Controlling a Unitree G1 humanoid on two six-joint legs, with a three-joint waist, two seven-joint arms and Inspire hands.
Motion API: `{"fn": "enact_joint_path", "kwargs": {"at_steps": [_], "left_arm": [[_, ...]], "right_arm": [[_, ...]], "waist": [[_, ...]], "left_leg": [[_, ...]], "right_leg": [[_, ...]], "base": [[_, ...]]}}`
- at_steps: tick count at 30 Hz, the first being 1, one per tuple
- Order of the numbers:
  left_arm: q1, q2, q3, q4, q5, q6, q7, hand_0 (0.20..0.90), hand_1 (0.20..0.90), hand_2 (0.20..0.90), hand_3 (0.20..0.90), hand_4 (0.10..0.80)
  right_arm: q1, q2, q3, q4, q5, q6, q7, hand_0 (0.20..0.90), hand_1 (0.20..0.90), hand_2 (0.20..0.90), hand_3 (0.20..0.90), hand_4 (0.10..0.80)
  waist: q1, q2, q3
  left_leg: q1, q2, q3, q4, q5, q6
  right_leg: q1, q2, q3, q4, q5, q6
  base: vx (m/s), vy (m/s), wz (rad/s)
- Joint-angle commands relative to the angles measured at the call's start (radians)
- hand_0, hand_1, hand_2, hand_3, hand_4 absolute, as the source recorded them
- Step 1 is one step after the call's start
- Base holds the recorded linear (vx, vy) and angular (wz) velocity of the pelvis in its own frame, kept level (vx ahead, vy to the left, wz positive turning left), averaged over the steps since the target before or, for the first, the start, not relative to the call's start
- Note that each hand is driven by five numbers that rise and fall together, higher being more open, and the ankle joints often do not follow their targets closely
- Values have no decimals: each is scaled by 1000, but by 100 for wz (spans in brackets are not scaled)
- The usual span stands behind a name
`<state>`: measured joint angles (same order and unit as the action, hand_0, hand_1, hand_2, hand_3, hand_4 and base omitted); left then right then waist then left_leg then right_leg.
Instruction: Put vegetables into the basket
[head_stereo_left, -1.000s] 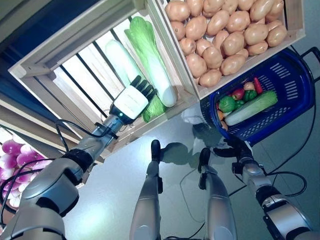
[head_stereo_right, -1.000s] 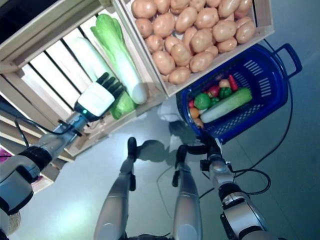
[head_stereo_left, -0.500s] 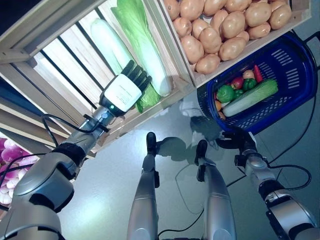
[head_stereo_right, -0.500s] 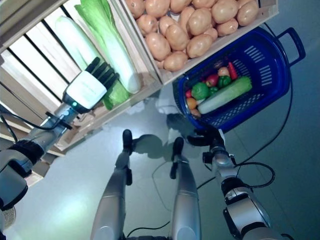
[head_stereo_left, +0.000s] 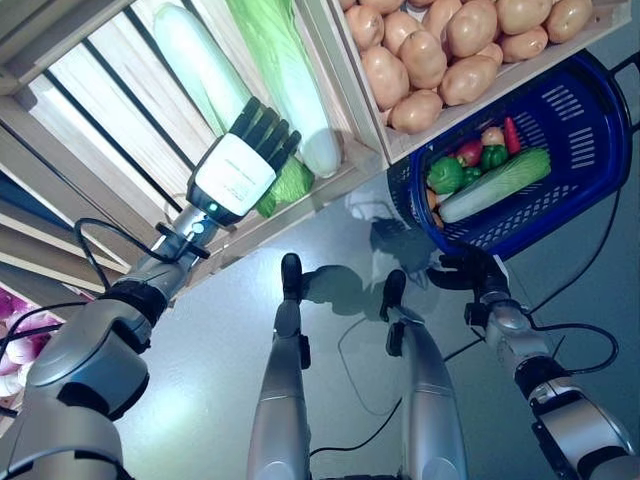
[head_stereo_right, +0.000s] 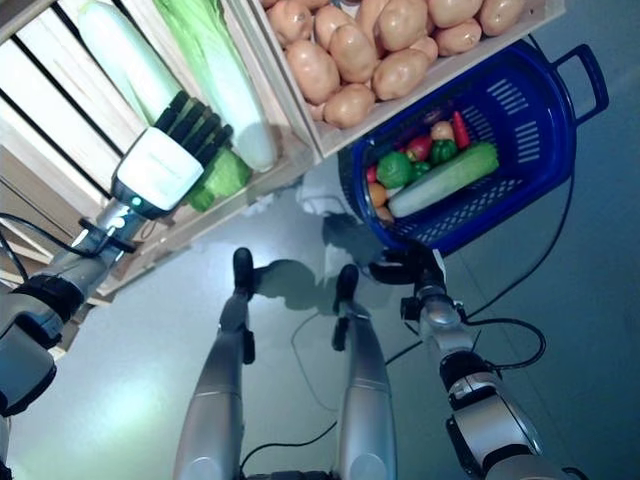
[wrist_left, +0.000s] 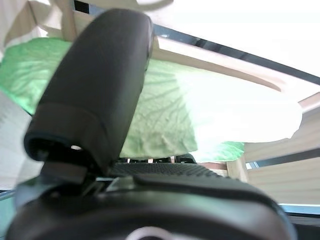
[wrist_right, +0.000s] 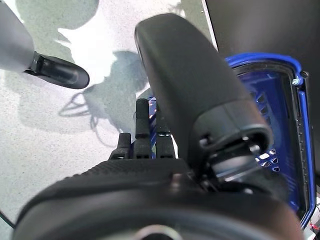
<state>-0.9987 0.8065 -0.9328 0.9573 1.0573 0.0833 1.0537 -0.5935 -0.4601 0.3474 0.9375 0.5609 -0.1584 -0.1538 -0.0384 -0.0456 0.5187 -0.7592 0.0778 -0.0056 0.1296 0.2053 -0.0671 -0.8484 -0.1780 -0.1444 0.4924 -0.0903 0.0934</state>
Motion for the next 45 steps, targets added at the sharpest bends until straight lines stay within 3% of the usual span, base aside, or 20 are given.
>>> {"fn": "enact_joint_path", "kwargs": {"at_steps": [1, 2, 19, 28, 36, 41, 45], "left_arm": [[-169, -9, 112, 62, -70, 70, 63, 422, 422, 422, 422, 482], [-172, -10, 112, 65, -68, 70, 66, 300, 300, 300, 300, 400], [-181, -22, 111, 98, -83, 75, 78, 300, 300, 300, 300, 400], [-147, -15, 162, 90, -148, 23, 196, 300, 300, 300, 300, 400], [-27, 1, 257, -52, -47, -53, 276, 300, 300, 300, 300, 400], [78, 30, 306, -212, -5, -117, 276, 300, 300, 300, 300, 400], [233, 38, 365, -391, -75, -171, 272, 300, 300, 300, 300, 400]], "right_arm": [[-19, -57, -4, -62, 39, -20, -63, 900, 900, 900, 900, 800], [-22, -59, -4, -62, 40, -19, -63, 900, 900, 900, 900, 800], [-30, -75, -17, -60, 51, -22, -61, 900, 900, 900, 900, 800], [-5, -61, -19, -70, 59, -32, -64, 900, 900, 900, 900, 800], [61, 8, -35, -79, 46, -32, -85, 900, 900, 900, 900, 800], [143, 37, -63, -67, 28, -27, -63, 900, 900, 900, 900, 800], [257, 59, -97, -52, 18, -50, -48, 900, 900, 900, 900, 800]], "waist": [[-2, -25, 1], [-3, -26, 1], [-8, -33, 1], [0, -43, 1], [31, -45, 1], [62, -23, 1], [85, 12, -89]], "left_leg": [[-50, 1, 24, 129, -95, 21], [-50, 1, 26, 126, -94, 21], [-56, -5, 33, 137, -105, 20], [-24, -8, 34, 137, -116, 24], [135, -16, 35, 64, -115, 21], [338, -20, 39, 6, -125, 20], [449, -32, 29, -45, -142, 26]], "right_leg": [[93, 37, -16, -199, 130, -36], [93, 37, -17, -202, 131, -35], [91, 33, -26, -211, 134, -32], [128, 30, -37, -214, 128, -31], [301, 23, -65, -280, 126, -19], [508, 10, -87, -341, 121, -7], [620, -2, -94, -388, 113, 0]], "base": [[0, 0, 0], [0, 0, 0], [0, 0, 0], [-1, -4, 0], [10, -70, 2], [74, -47, 7], [167, 4, 4]]}}
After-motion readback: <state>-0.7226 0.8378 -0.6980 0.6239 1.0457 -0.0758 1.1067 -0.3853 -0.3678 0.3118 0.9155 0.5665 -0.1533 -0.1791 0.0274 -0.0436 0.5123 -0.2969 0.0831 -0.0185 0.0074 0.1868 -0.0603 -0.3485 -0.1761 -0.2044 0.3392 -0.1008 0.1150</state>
